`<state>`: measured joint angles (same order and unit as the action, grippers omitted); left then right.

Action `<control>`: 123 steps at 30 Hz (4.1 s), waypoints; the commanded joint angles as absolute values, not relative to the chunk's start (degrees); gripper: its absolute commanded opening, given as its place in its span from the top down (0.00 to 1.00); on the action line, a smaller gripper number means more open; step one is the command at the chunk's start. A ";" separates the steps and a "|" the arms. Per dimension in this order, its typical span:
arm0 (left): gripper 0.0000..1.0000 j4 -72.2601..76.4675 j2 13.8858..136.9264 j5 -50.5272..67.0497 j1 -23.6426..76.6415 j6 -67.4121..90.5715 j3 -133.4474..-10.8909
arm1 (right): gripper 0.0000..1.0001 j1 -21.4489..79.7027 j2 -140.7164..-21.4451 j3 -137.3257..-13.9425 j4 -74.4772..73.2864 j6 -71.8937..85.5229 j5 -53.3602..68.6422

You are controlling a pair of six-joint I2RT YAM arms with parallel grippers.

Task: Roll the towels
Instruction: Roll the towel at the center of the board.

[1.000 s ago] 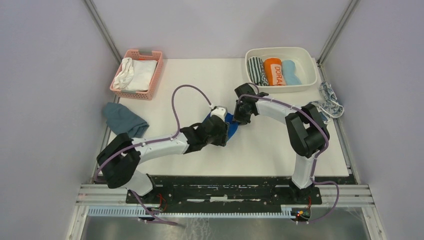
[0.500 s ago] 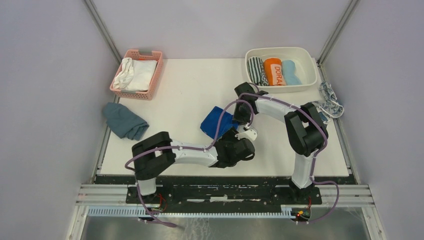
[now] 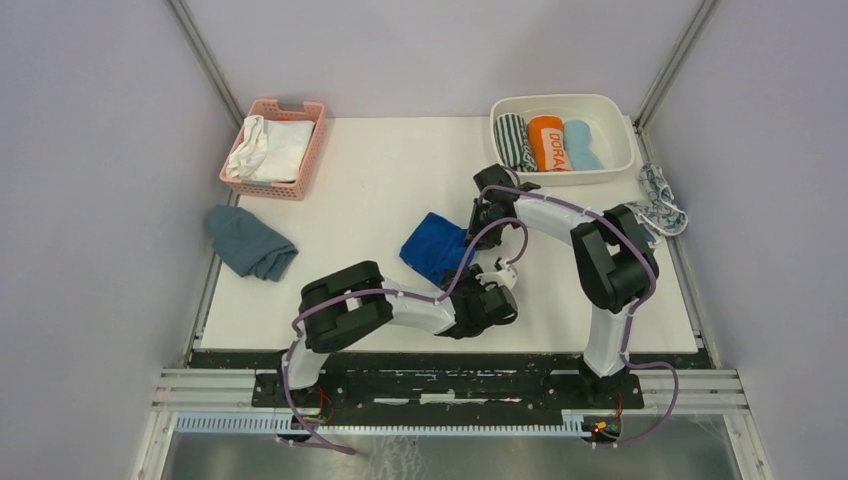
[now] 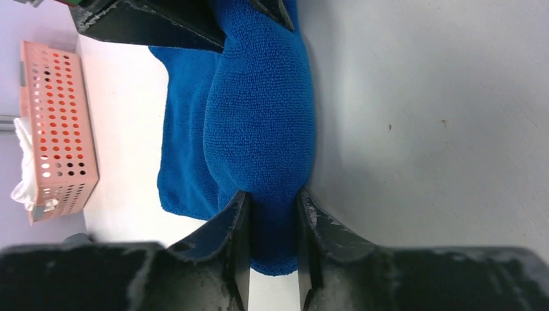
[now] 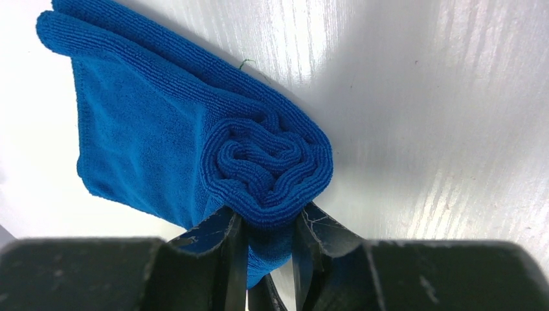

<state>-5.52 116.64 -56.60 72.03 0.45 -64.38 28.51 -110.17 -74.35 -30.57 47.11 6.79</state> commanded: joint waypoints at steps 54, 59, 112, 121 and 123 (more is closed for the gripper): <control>0.38 -7.96 89.60 -5.97 46.21 30.06 -52.58 | 0.71 25.57 -109.70 -73.01 -32.66 42.23 3.63; 0.31 -8.71 87.95 -29.58 58.80 21.61 -55.50 | 0.72 25.92 -110.73 -73.78 -33.32 44.03 4.05; 0.67 16.89 107.30 36.44 34.28 43.50 -48.68 | 0.17 20.65 -103.92 -61.77 -6.99 47.50 24.08; 0.61 20.28 109.22 38.19 30.54 49.88 -44.45 | 0.37 20.60 -109.33 -61.62 -4.76 49.15 24.90; 0.56 17.25 108.21 36.19 30.58 47.77 -44.85 | 0.47 20.88 -109.80 -62.51 -8.62 47.63 23.07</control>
<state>24.95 106.98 37.52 30.57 47.29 -46.59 20.64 -108.55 -61.36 -5.61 49.21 25.91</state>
